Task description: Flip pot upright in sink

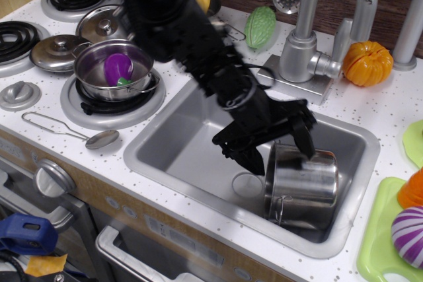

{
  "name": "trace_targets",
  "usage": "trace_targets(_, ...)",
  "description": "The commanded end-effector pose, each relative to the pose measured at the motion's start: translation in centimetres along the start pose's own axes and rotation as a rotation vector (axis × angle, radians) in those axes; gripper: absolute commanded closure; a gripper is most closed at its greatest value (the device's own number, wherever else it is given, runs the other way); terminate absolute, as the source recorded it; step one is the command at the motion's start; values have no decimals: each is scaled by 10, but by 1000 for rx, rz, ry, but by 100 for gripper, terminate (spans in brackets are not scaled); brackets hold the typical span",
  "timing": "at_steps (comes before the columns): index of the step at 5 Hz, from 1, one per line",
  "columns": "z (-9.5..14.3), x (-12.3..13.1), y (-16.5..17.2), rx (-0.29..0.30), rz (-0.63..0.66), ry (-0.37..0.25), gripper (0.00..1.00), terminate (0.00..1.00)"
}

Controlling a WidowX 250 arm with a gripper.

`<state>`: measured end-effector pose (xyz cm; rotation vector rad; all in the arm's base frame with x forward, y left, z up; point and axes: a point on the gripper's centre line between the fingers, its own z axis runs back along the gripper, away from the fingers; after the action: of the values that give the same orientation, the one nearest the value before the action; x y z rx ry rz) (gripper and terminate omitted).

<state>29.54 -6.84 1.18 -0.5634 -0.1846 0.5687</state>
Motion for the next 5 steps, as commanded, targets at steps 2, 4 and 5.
trace_targets(2, -9, -3, -18, -145, 46, -80, 0, 0)
trace_targets(4, -21, -10, -31, -164, 101, -112, 100, 0)
trace_targets(5, -22, -10, -31, -167, 104, -118, 100, 0)
